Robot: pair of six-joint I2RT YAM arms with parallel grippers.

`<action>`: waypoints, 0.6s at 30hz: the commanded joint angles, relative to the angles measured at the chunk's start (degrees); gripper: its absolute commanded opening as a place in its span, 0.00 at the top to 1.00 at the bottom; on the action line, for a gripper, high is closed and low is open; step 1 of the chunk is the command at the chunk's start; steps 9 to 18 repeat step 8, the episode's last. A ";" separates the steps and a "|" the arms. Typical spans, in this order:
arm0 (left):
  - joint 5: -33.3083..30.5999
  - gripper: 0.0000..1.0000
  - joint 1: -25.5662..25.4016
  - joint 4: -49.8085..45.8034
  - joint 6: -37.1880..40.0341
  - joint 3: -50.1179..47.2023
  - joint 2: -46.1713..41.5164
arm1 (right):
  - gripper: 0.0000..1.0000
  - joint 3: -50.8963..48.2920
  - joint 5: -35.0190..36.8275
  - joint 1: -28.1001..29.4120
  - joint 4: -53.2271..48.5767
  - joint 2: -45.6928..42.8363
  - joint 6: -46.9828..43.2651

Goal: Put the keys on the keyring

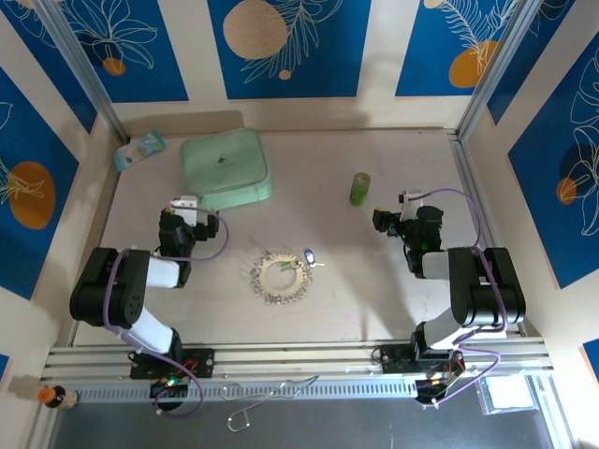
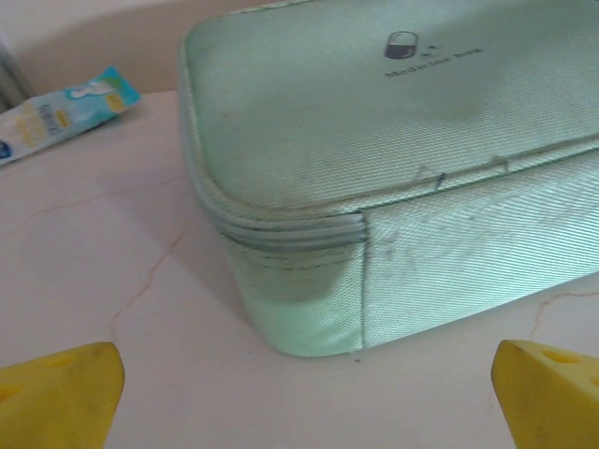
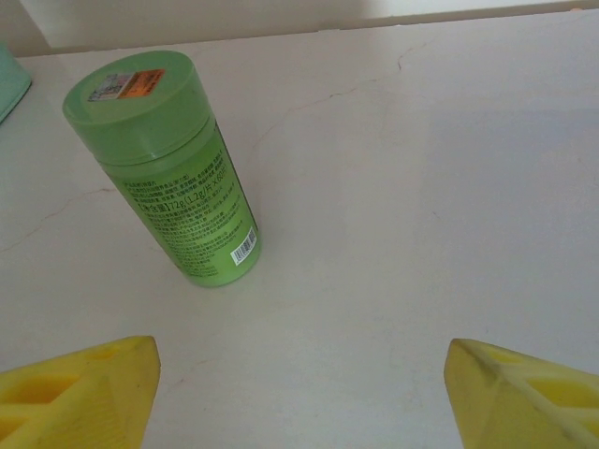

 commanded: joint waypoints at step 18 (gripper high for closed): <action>4.52 0.00 1.06 -2.64 1.07 0.44 -0.70 | 0.01 0.63 3.39 1.40 0.79 -0.05 -0.03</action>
